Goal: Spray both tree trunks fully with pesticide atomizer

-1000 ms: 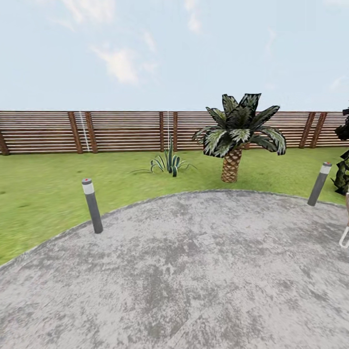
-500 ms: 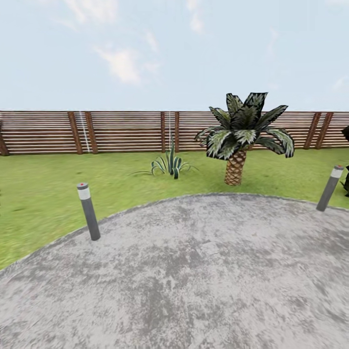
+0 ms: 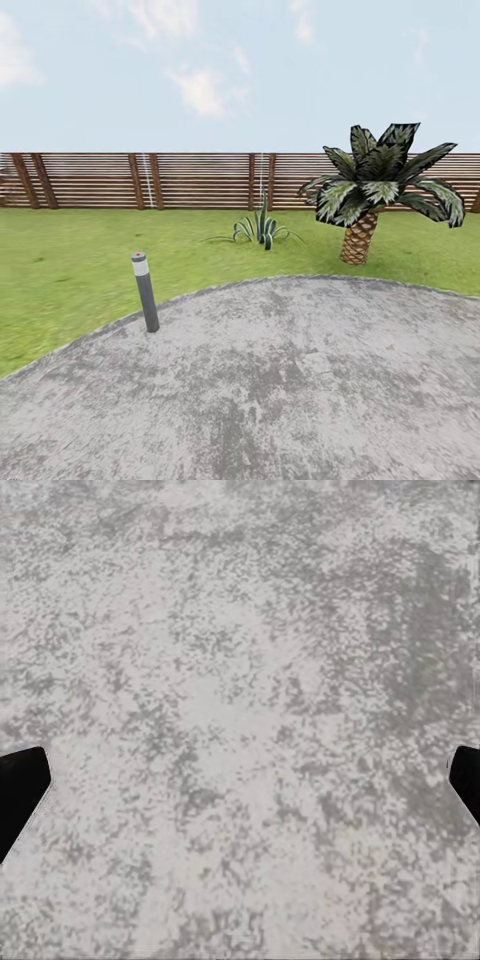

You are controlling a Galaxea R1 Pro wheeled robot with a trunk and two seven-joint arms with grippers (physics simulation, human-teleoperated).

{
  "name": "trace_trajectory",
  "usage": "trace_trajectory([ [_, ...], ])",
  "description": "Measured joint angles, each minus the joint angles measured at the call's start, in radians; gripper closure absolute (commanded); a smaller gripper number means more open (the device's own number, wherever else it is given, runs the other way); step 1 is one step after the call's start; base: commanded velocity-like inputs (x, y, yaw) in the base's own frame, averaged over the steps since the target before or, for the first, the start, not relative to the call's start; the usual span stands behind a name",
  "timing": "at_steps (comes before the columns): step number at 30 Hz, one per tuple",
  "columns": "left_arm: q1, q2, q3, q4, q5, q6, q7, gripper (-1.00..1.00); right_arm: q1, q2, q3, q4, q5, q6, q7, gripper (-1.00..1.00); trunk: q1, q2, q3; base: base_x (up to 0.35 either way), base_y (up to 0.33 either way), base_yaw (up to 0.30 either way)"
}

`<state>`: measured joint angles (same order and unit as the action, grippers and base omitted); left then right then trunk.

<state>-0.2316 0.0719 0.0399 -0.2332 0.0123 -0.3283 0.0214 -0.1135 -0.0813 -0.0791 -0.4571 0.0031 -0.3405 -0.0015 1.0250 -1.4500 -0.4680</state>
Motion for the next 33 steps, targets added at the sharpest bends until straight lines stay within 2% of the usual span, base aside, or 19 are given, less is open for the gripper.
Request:
trace_trajectory([
  [33, 0.0, 0.0, 0.0, 0.0, 0.0, 0.0, 0.0, -1.0, 0.0, 0.0, 0.0, 0.0, 0.0, 0.0, 0.001, -1.0, 0.0, 0.0, 0.0, 0.339, 0.0, 0.278],
])
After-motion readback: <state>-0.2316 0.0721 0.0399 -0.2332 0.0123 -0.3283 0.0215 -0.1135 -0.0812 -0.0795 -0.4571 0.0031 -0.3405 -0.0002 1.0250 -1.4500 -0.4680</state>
